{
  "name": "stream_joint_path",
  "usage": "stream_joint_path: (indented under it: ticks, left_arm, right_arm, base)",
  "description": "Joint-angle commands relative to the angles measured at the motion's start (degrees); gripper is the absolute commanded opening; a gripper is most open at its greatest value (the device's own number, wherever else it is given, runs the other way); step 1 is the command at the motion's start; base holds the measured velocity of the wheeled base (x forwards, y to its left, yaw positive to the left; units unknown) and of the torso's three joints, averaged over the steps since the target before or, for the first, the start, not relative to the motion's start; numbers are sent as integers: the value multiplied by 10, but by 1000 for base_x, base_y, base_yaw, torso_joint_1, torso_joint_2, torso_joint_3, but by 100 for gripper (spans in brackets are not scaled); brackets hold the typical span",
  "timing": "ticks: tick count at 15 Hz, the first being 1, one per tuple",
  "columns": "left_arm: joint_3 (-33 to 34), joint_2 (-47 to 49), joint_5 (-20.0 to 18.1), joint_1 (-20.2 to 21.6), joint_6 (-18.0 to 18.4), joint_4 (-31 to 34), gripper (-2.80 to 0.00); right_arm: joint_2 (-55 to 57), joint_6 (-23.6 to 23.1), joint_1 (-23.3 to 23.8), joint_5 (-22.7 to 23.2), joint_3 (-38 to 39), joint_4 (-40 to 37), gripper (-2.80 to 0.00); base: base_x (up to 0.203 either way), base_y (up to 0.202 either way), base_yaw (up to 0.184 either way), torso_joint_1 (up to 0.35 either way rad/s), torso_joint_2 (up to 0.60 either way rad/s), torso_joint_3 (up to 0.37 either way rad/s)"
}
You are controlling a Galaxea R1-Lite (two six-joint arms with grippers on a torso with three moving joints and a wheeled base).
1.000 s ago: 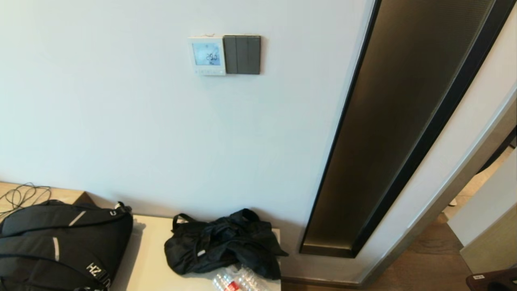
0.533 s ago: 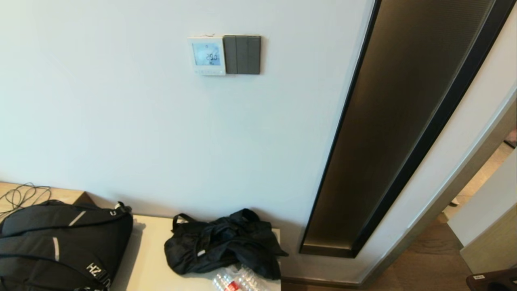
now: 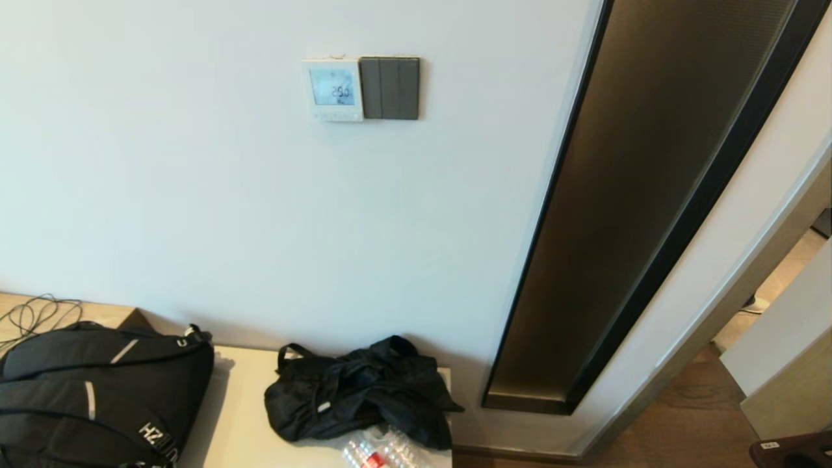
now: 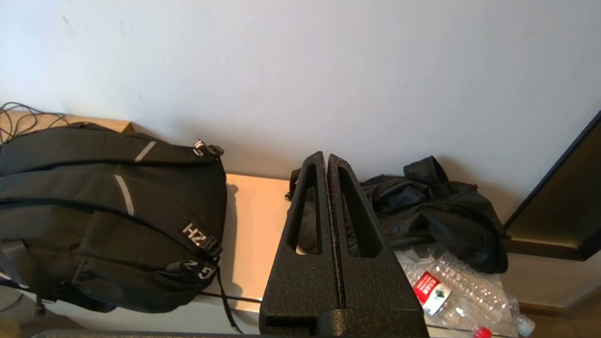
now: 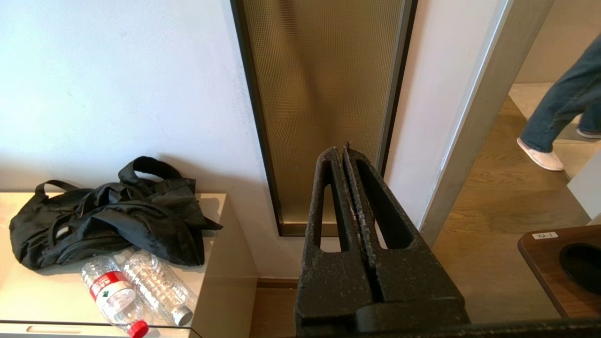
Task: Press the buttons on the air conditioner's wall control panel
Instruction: Turn off the central air conditioner
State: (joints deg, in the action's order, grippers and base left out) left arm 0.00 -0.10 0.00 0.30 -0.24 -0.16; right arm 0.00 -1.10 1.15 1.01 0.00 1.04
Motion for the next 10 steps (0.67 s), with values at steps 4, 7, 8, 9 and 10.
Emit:
stream_joint_path:
  ticks: [4,7,8,9,10]
  left_arm:
    - [0,0,0,0,1,0,-280]
    - [0,0,0,0,3,0,-280]
    - [0,0,0,0,2,0,-280]
    - [0,1,0,0,2,1,-280]
    - [0,1,0,0,2,1,-280]
  right_arm:
    - [1,0,0,0,1,0,-280]
    - [1,0,0,0,0,0,-280]
    - [1,0,0,0,1,0,-280]
    - [1,0,0,0,1,0,-280]
    - [1,0,0,0,0,0,-280]
  base:
    - [0,0,0,0,0,0]
    - [0,0,0,0,0,0]
    - [0,0,0,0,0,0]
    - [0,0,0,0,0,0]
    - [0,0,0,0,0,0]
